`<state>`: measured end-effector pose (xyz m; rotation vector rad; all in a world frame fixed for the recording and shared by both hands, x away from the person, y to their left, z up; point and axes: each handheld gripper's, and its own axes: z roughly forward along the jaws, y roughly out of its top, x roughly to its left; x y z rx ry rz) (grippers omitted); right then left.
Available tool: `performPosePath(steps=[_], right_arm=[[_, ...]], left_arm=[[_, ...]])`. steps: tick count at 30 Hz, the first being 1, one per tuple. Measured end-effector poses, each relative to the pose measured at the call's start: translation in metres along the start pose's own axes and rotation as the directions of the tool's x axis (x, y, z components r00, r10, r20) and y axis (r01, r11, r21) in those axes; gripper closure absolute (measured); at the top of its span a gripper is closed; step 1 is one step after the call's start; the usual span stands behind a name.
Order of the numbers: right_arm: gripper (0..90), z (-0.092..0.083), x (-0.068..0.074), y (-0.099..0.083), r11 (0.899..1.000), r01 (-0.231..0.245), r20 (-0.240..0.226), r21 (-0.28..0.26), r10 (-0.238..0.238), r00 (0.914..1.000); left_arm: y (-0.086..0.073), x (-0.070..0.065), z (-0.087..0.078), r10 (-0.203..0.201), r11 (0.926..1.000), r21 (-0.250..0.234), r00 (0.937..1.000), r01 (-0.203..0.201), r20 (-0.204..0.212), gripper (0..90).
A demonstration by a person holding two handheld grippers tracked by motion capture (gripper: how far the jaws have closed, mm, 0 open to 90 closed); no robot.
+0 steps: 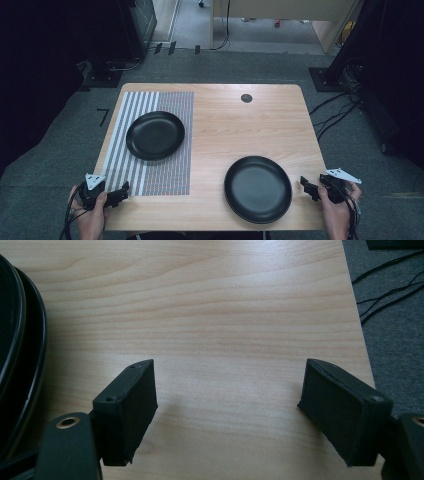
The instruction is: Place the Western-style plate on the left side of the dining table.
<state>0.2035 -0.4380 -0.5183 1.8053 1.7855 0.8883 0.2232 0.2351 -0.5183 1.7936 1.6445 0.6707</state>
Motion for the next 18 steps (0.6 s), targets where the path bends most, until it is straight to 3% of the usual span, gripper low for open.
performPosePath(steps=[4, 6, 9, 18], right_arm=[[20.2, -0.001, 0.002, -0.004, 1.0, 0.012, 0.019, -0.007, -0.012, 0.9997], [18.8, 0.0, 0.005, -0.006, 0.999, 0.043, 0.04, -0.011, -0.043, 0.9983], [10.7, 0.003, 0.013, -0.009, 0.998, 0.065, 0.082, -0.017, -0.063, 0.9946], [8.2, 0.005, 0.016, -0.008, 0.999, 0.049, 0.098, -0.013, -0.048, 0.9941]], left_arm=[[0.0, -0.001, 0.001, 0.006, 1.0, 0.002, 1.0, -0.006, -0.007, 1.0], [0.0, -0.001, 0.001, 0.009, 1.0, 0.004, 0.9999, -0.009, -0.01, 0.9], [0.0, -0.003, 0.002, 0.027, 0.9995, 0.014, 0.9994, -0.026, -0.022, 0.9], [0.0, -0.003, 0.002, 0.027, 0.9995, 0.015, 0.9994, -0.027, -0.021, 0.6]])
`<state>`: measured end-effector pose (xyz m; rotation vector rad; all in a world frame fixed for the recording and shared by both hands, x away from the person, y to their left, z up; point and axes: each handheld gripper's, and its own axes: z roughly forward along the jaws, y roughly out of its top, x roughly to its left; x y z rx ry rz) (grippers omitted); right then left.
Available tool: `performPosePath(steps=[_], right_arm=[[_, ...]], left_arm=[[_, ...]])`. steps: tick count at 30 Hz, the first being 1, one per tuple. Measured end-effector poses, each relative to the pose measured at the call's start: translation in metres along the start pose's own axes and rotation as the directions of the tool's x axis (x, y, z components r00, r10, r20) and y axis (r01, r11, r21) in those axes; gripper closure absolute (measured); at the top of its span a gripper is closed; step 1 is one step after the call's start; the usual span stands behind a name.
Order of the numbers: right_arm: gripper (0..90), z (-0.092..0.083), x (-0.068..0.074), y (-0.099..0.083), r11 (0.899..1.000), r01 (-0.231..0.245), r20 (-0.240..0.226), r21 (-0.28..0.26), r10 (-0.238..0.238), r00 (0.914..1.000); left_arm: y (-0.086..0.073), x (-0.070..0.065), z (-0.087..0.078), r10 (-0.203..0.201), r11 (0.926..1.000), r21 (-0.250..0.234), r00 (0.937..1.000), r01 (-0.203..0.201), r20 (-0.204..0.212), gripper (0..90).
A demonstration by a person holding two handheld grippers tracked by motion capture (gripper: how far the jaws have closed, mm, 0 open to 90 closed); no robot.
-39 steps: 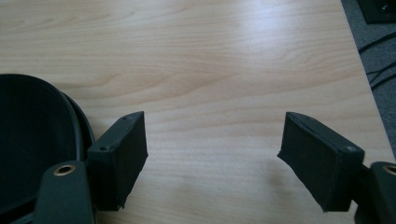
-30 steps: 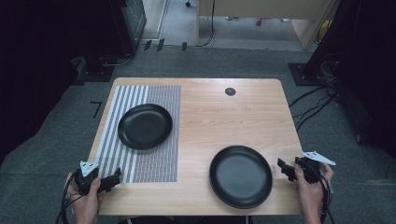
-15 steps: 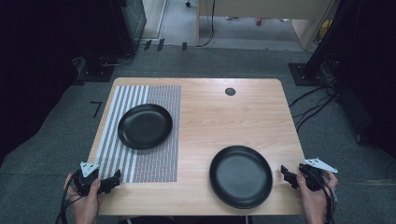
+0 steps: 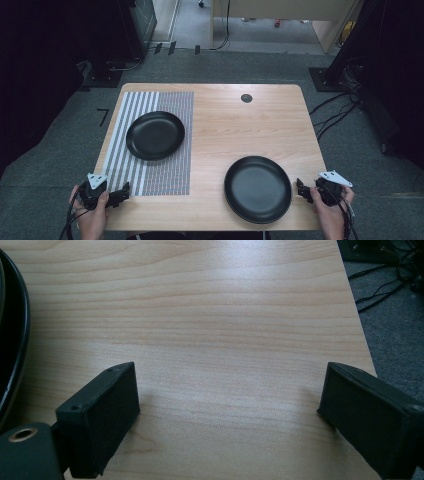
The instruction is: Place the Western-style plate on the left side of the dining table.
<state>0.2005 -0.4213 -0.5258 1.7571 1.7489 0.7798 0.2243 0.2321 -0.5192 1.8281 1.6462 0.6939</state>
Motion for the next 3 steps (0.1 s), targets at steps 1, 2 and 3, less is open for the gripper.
performPosePath(steps=[1, 2, 3], right_arm=[[8.1, -0.0001, 0.0001, 0.0, 1.0, -0.002, 0.002, 0.001, 0.002, 1.0], [8.1, -0.0001, 0.0001, 0.0, 1.0, -0.002, 0.002, 0.001, 0.002, 1.0], [8.2, -0.0001, 0.0002, -0.0001, 1.0, -0.003, 0.003, 0.0, 0.003, 1.0]], left_arm=[[0.0, 0.0001, 0.0, 0.0, 1.0, 0.0, 1.0, 0.0, 0.001, 0.5], [0.0, 0.0001, 0.0, 0.001, 1.0, 0.0, 1.0, -0.001, 0.001, 0.5], [0.0001, 0.0002, 0.0, 0.001, 1.0, 0.0, 1.0, -0.001, 0.002, 0.4]])
